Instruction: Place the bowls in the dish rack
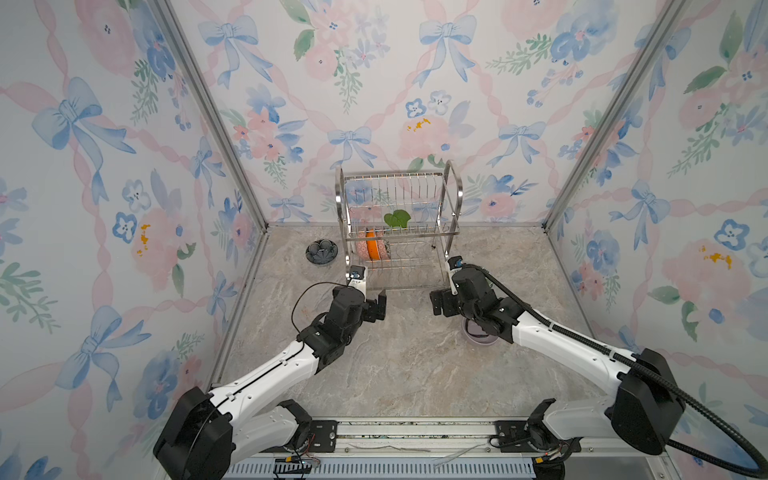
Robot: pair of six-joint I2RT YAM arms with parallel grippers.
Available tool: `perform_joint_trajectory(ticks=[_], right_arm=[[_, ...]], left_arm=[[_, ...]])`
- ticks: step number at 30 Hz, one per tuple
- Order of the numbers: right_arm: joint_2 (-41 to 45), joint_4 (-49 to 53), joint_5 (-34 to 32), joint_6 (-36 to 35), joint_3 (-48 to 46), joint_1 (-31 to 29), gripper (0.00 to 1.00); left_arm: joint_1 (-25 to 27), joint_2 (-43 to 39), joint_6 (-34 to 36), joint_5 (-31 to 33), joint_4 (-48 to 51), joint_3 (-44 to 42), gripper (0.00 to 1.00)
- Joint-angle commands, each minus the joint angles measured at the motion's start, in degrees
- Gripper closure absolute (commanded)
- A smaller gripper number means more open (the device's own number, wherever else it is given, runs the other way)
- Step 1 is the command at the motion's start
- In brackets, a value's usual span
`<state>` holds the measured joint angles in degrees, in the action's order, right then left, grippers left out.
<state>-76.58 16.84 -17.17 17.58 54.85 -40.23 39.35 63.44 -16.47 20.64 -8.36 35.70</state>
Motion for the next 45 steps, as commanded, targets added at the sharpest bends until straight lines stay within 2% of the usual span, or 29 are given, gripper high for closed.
perform_joint_trajectory(ticks=[1, 6, 10, 13, 17, 24, 33, 37, 45], right_arm=[[3.53, 11.11, -3.55, -0.09, -0.24, -0.39, 0.04], [6.39, 15.47, -5.41, 1.89, -3.46, 0.00, 0.03], [8.18, 15.90, -3.37, 3.90, -7.17, 2.15, 0.01], [8.71, 15.01, -0.52, 5.32, -9.48, 3.64, 0.05], [7.84, 13.79, 1.32, 6.15, -11.27, 3.53, 0.13], [3.64, 10.98, 3.05, 5.77, -12.08, 3.50, 0.24], [0.16, 8.84, 3.39, 4.83, -11.98, 3.34, 0.40], [-1.48, 8.08, 3.27, 4.48, -11.87, 3.26, 0.47], [-2.91, 6.96, 3.30, 4.30, -12.41, 3.36, 0.59]], left_arm=[[2.82, 1.61, 3.13, 2.12, -4.22, -0.82, 0.02], [7.03, 5.24, 7.58, 3.26, -6.29, 0.42, 0.02], [8.92, 7.28, 9.26, 2.74, -8.55, 1.26, 0.02], [9.72, 9.06, 9.35, 2.27, -8.83, 2.78, 0.02], [10.78, 11.54, 10.72, 4.98, -8.87, 4.94, 0.02], [10.95, 13.90, 10.62, 7.13, -8.87, 8.22, 0.02], [10.83, 14.00, 9.17, 9.81, -8.47, 8.24, 0.02], [10.66, 14.86, 8.87, 7.89, -7.45, 8.87, 0.02], [10.45, 16.35, 10.00, -1.19, -4.47, 10.05, 0.02]])
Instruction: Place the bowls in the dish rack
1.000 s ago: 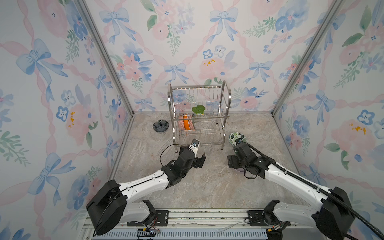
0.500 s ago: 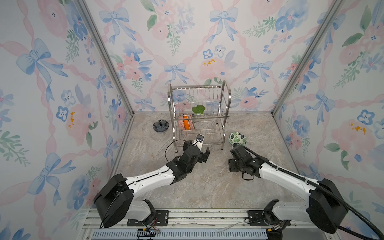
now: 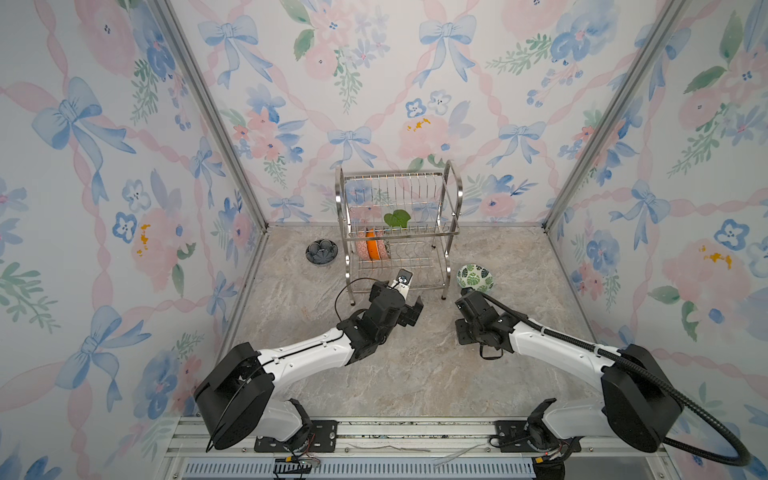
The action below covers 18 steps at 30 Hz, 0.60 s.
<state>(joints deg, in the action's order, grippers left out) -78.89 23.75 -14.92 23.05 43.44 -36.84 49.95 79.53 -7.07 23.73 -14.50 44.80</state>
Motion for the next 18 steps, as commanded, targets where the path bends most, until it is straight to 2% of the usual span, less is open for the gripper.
perform_joint_trajectory(ticks=[1, 8, 16, 18], right_arm=[[-0.67, 0.03, 1.03, -1.28, -0.99, 0.11, 0.61], [-1.17, -0.43, 1.21, -1.65, -0.93, 0.37, 0.71], [-1.24, -1.28, 1.00, -1.61, -1.60, 0.71, 0.77], [-1.44, -1.50, 1.20, -1.65, -1.69, 0.82, 0.79]], left_arm=[[-0.10, 0.04, 0.80, -5.03, 1.67, 0.79, 0.02], [-0.12, -0.85, 2.32, -11.50, 1.85, -0.17, 0.02], [-0.04, -2.35, 1.86, -23.92, 1.01, -3.09, 0.02], [-0.03, -2.58, 1.12, -25.16, -0.18, -5.10, 0.02]])
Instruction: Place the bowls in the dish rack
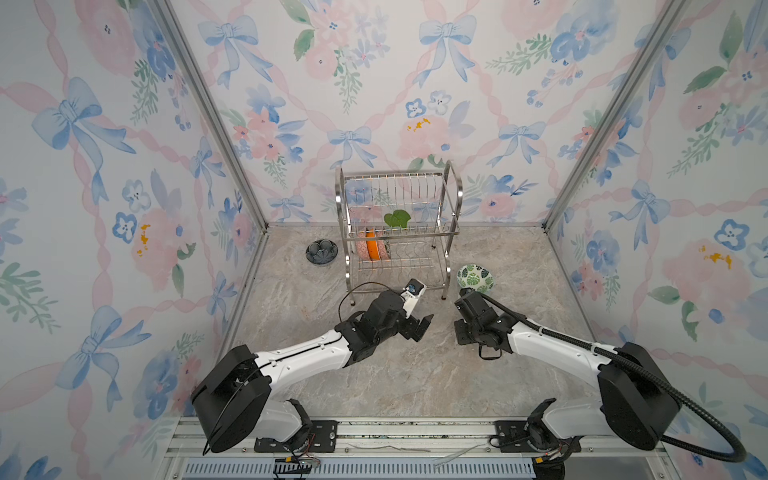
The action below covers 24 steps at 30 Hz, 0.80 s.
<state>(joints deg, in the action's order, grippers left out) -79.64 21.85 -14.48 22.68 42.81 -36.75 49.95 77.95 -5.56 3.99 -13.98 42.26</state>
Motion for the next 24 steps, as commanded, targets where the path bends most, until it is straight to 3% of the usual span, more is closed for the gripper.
perform_joint_trajectory(ticks=[1, 11, 18, 24], right_arm=[[-0.70, 0.37, 0.99, -1.20, -1.06, 0.76, 0.80], [1.34, -1.84, 2.00, -1.63, -1.04, 0.97, 0.90], [3.03, -5.78, 3.89, -2.68, -2.29, 1.38, 0.97], [3.26, -6.90, 5.37, -2.84, -2.20, 1.61, 1.00]], left_arm=[[-0.08, -1.17, -0.79, -5.60, -1.03, -3.00, 0.02], [-0.12, -5.00, -1.53, -4.37, -0.48, -4.39, 0.02], [-0.52, -9.33, -1.03, -1.52, 7.60, -0.54, 0.02], [-1.47, -11.51, 1.18, -1.71, 19.63, 9.07, 0.02]])
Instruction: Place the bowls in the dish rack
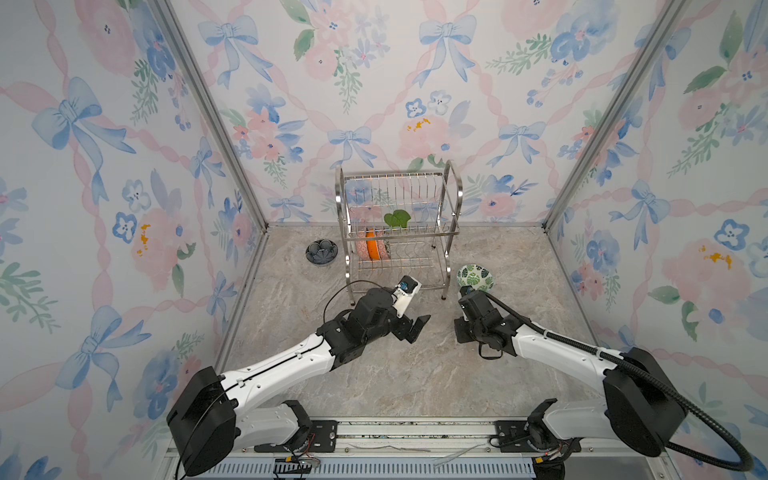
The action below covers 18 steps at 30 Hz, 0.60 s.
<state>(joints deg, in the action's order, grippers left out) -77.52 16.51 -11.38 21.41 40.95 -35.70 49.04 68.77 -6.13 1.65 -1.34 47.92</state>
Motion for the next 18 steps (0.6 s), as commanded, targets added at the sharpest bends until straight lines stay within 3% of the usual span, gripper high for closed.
perform_joint_trajectory(ticks=[1, 7, 18], right_arm=[[1.05, -1.72, 2.49, -1.47, -0.26, 0.55, 1.00], [0.60, -2.89, 2.54, -0.85, -0.25, 0.65, 1.00], [3.40, -0.86, 4.38, 0.01, 1.79, 0.66, 1.00]], left_arm=[[-1.05, -3.09, 2.31, 0.57, 7.99, 3.65, 0.02], [-5.73, -9.64, 0.79, 3.14, 0.21, -5.30, 0.02], [-8.68, -6.09, -1.51, 3.27, 2.92, -3.03, 0.02]])
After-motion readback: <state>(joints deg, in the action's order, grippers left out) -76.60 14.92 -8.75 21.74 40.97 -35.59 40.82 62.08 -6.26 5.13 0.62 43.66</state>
